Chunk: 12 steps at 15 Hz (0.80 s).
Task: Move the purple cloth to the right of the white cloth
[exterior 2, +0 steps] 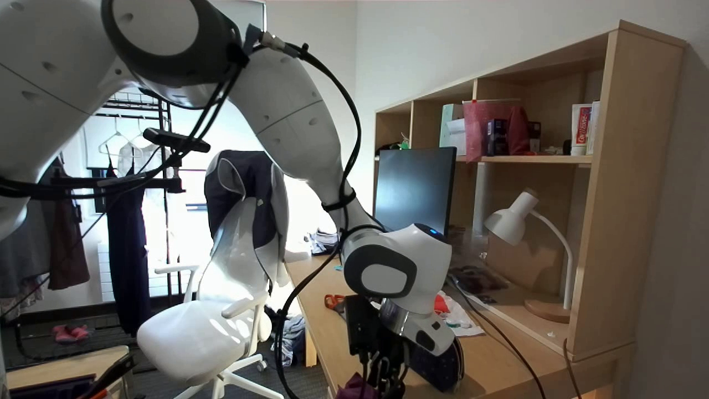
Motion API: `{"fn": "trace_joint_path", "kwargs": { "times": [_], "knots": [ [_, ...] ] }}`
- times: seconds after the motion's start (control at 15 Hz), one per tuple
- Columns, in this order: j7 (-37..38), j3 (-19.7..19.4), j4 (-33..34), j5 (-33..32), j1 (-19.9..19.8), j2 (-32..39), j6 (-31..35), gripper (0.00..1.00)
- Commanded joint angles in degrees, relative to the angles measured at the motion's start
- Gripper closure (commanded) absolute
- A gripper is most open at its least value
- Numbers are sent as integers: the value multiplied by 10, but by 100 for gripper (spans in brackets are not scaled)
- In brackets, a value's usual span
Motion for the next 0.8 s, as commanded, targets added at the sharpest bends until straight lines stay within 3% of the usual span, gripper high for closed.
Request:
{"fn": "trace_joint_path", "kwargs": {
  "times": [0.0,0.4,0.73],
  "knots": [
    [-3,3,-16,5,-7,-16,12,61],
    [-45,18,-3,14,-28,-13,6,98],
    [-111,34,2,19,-54,-35,17,100]
  ]
}}
